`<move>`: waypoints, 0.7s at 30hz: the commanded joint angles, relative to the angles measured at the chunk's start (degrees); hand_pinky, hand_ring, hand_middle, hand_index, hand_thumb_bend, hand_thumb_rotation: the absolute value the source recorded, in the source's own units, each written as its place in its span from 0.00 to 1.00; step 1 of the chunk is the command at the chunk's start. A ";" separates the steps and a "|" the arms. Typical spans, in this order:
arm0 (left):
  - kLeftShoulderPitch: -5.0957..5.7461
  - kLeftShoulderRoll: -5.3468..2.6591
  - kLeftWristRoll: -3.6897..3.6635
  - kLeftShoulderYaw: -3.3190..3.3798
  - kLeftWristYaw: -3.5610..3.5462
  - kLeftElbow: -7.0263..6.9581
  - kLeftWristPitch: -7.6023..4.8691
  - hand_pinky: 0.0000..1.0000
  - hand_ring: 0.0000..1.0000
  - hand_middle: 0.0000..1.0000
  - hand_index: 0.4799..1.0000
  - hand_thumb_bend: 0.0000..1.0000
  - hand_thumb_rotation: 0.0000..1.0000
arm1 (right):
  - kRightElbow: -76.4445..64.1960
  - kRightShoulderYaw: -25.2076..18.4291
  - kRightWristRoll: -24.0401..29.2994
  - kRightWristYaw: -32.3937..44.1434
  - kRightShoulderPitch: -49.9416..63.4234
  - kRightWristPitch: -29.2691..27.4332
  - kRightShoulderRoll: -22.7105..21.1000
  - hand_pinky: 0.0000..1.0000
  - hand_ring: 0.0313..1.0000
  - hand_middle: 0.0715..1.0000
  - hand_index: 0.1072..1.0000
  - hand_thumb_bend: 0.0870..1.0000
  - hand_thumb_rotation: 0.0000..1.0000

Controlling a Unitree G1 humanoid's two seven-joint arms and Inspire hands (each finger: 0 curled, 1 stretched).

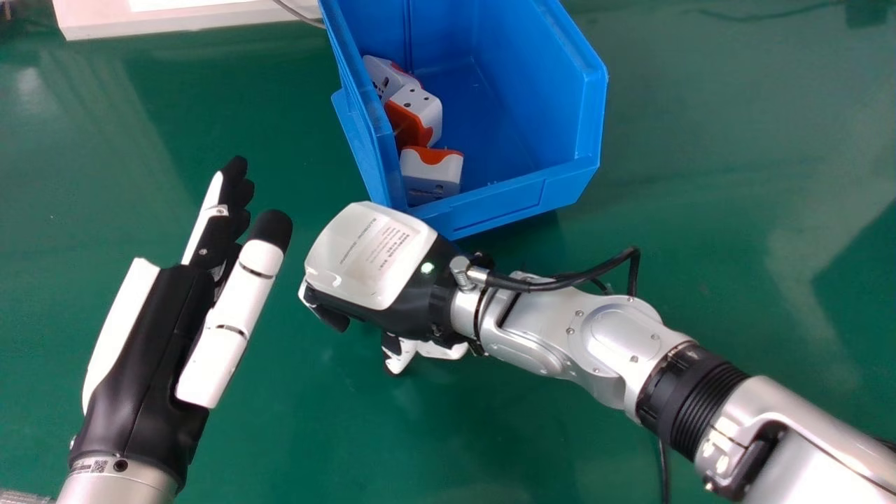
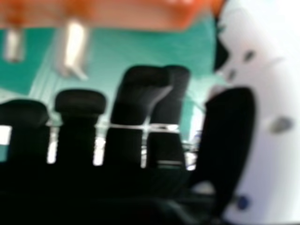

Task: Pick all objects and put in blue box

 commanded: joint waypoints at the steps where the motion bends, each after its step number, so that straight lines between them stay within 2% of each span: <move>1: -0.39 0.00 -0.01 0.38 0.31 -0.89 -0.05 1.00 1.00 1.00 1.00 0.53 1.00 | -2.22 -1.31 1.61 0.43 -0.29 -1.35 -0.33 0.31 0.38 0.42 0.42 0.47 0.11; 4: -1.00 0.11 0.21 0.45 0.37 -0.14 -0.17 1.00 1.00 1.00 1.00 0.54 1.00 | -2.70 -2.08 2.33 1.42 -0.18 -2.03 -0.66 0.42 0.52 0.56 0.43 0.46 0.11; 6: -1.53 0.19 0.35 0.52 0.41 0.51 -0.28 1.00 1.00 1.00 1.00 0.54 1.00 | -3.29 -2.74 2.79 1.75 0.15 -2.20 -0.96 0.47 0.58 0.61 0.43 0.46 0.11; 13: -3.23 0.49 0.68 0.78 0.51 2.64 -0.70 1.00 1.00 1.00 1.00 0.56 1.00 | -9.44 -6.44 5.55 4.99 3.72 -0.32 -2.47 0.54 0.68 0.72 0.43 0.45 0.11; 21: -5.59 1.36 0.38 2.06 0.11 5.20 -0.87 1.00 1.00 1.00 1.00 0.57 1.00 | -26.09 -12.32 9.61 11.12 15.64 6.55 -5.34 0.60 0.73 0.76 0.44 0.45 0.11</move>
